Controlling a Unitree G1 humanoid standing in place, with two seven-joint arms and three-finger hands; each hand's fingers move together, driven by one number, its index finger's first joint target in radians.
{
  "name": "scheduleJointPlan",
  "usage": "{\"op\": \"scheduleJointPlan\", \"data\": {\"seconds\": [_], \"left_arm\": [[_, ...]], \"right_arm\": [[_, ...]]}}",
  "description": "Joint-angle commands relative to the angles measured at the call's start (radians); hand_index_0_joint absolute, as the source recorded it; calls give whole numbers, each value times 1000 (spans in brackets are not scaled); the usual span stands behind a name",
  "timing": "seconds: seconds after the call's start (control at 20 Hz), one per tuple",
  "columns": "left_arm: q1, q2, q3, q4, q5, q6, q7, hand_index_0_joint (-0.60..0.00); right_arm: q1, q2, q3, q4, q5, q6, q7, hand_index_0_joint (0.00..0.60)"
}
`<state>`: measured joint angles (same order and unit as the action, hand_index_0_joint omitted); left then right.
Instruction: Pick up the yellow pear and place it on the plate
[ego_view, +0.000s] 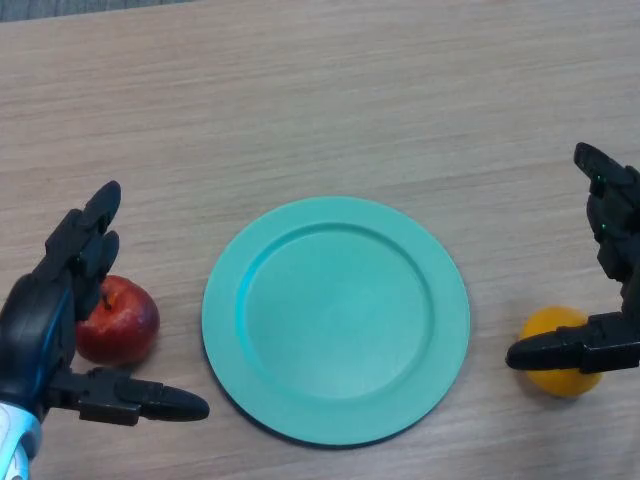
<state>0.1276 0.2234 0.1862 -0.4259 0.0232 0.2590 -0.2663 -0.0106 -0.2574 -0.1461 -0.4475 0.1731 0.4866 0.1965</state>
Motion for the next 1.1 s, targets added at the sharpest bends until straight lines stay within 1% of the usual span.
{"op": "scheduleJointPlan", "data": {"seconds": [0.05, 0.2, 0.3, 0.4, 0.55, 0.65, 0.8, 0.95, 1.0, 1.1], "left_arm": [[-20, 29, 52, -65, -6, -120, -6, 0], [-21, 34, 54, -66, 1, -136, -23, 0], [-25, 40, 67, -82, -12, -116, -47, 0], [-31, 37, 69, -80, -24, -129, -47, 0], [-38, 40, 78, -87, -52, -126, -47, 0], [-45, 47, 94, -108, -89, -81, -55, 0], [-49, 50, 95, -100, -74, -92, -69, 0], [-51, 48, 98, -89, -87, -90, -57, 0], [-58, 55, 100, -87, -86, -86, -59, 0], [-61, 55, 101, -76, -87, -104, -54, 0]], "right_arm": [[-24, -32, -78, -78, 55, -117, -6, 0], [-24, -33, -90, -104, 93, -84, -16, 0], [-28, -36, -94, -112, 107, -71, -26, 0], [-33, -35, -97, -110, 122, -68, -37, 0], [-33, -36, -93, -108, 125, -73, -48, 0], [-36, -38, -91, -105, 121, -69, -48, 0], [-28, -39, -87, -76, 95, -96, -31, 0], [15, -20, -100, -31, 98, -164, -16, 0], [26, -18, -108, -23, 107, -170, -16, 0], [59, -5, -107, 6, 91, -222, -15, 0]]}}
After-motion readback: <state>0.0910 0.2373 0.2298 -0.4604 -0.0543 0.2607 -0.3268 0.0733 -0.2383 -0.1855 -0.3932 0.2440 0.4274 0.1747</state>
